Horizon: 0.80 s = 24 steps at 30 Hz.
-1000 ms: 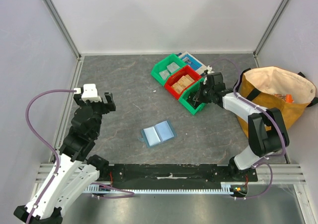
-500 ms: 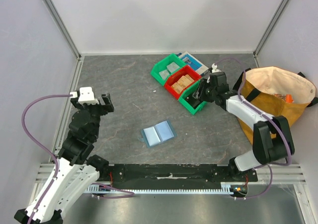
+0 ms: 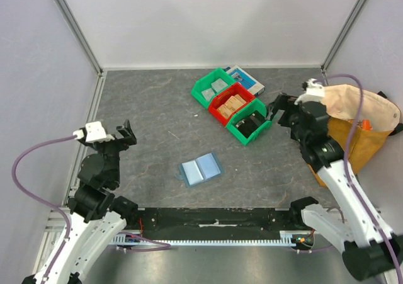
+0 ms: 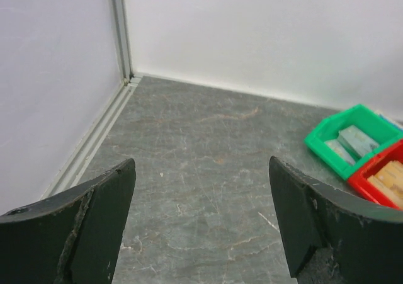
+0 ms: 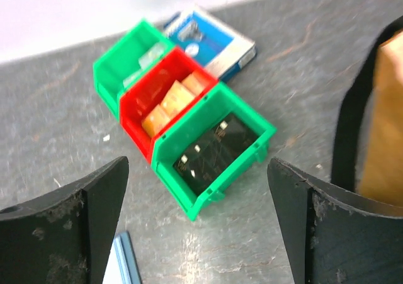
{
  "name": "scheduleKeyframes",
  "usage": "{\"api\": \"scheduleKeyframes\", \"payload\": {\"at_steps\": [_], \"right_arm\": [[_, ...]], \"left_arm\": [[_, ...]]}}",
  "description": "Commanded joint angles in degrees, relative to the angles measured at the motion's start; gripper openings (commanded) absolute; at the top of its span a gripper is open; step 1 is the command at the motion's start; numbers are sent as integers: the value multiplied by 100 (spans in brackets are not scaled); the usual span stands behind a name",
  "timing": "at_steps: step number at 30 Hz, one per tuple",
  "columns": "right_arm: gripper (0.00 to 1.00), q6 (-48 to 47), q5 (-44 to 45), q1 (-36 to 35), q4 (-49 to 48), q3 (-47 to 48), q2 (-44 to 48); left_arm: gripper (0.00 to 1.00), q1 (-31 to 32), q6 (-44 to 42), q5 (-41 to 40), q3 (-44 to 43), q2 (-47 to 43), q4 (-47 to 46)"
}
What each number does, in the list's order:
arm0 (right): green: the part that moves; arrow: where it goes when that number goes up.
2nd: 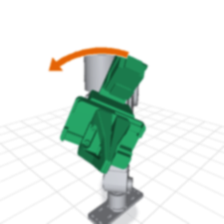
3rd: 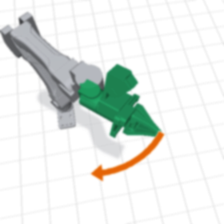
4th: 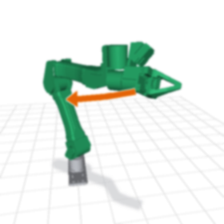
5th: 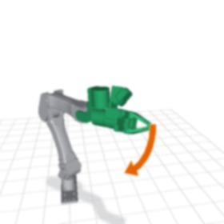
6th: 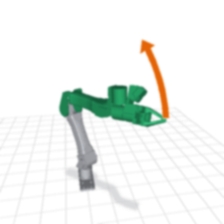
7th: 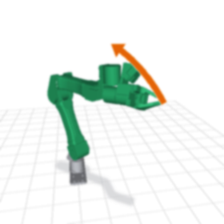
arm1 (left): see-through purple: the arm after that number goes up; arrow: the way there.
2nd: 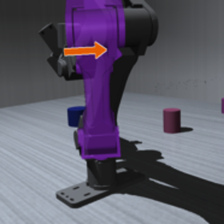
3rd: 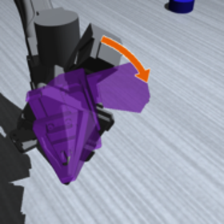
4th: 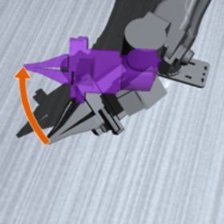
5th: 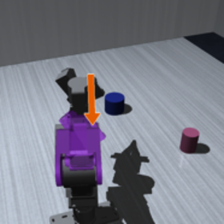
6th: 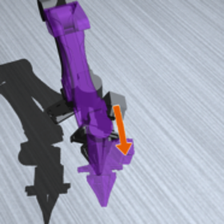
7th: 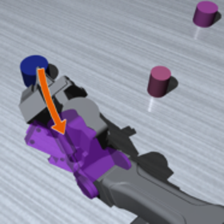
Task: Take the credit cards out of the card holder
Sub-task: Reset both arms
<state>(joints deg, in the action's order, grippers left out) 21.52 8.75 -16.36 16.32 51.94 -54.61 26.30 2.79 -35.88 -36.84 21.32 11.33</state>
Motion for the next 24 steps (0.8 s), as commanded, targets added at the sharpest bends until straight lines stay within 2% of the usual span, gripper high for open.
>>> {"api": "scheduleKeyframes", "payload": {"at_steps": [1,9,11,19,24], "right_arm": [[98,-323,969,1,126,-193,1064],[98,-674,2077,1,118,-632,3094],[98,-789,2218,1,74,-799,3473],[98,-1115,2868,1,-479,-1704,4993],[98,-1132,3044,1,-717,-1995,5338]], "left_arm": [[92,-46,196,-508,264,-663,-605],[93,-108,-235,-340,915,-2694,-1107],[93,-126,-77,-569,732,-2581,-976],[93,-345,82,-16,801,-2651,-1036],[93,-380,3,63,898,-2651,-1081]]}}
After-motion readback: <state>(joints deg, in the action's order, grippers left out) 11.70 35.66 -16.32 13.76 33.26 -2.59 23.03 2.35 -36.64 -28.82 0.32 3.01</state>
